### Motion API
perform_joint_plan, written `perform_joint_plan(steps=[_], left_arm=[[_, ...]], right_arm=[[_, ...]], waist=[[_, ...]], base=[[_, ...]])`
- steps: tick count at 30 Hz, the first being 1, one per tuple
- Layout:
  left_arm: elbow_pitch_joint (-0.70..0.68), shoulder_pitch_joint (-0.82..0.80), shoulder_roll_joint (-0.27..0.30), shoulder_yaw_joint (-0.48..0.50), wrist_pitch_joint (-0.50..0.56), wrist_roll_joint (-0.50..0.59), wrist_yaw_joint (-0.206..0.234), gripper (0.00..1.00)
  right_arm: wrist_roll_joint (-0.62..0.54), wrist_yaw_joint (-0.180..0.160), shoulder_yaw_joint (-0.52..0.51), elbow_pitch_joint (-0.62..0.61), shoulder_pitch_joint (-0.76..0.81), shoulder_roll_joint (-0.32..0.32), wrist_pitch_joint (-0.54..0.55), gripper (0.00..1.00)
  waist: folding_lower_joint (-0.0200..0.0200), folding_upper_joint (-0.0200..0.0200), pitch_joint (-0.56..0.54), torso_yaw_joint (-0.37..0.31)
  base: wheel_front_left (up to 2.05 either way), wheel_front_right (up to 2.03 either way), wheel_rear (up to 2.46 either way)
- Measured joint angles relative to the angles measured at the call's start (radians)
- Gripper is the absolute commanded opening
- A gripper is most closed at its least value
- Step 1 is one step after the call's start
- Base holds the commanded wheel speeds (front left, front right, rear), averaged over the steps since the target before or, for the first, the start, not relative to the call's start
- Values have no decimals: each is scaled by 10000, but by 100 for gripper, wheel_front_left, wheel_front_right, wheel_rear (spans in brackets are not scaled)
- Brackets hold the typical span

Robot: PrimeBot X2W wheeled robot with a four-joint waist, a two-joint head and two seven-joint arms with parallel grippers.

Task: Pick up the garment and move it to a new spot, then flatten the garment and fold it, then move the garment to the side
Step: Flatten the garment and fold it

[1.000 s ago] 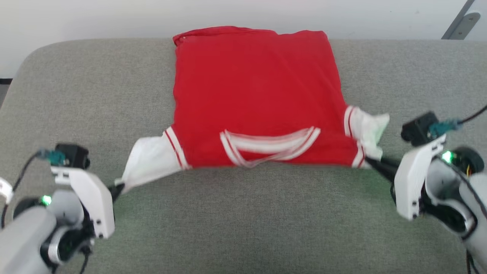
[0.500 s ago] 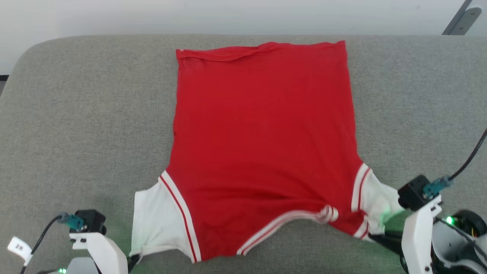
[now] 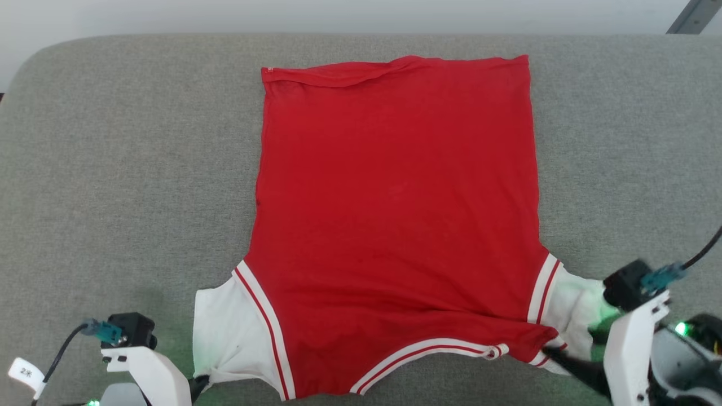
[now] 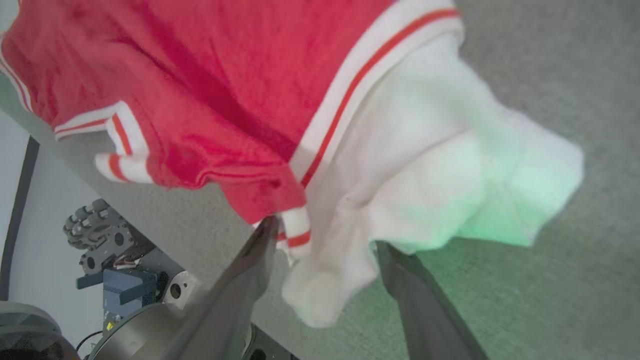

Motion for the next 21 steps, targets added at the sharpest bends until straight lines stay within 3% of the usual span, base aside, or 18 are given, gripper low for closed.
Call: perform_joint_plan(steps=[7,12,16,21], left_arm=[[-161,-281,2,303,-221,12,13,0],[-339,-631,-29,414,-332,138,8,0],[-395,-1100,-182,368,-234,362,-96,0],[-297,-1757,-506,190,-77,669,-357,0]], right_arm=[[-798,-2,-1950,-1438,-247,853,389,100],[-2038,-2,-2907,-1708,-1364,1707,259,100],[-2773,0,-2961,-1034,-2874,2090,-460,100],[-3338,-2,-2792,897,-4780,2130,-1342,100]], waist=[[0,0,316,-104],[-1,-1,678,-139],[-1,-1,1013,-18],[-1,0,1389,363]], base=[[0,0,0],[0,0,0],[0,0,0],[0,0,0]])
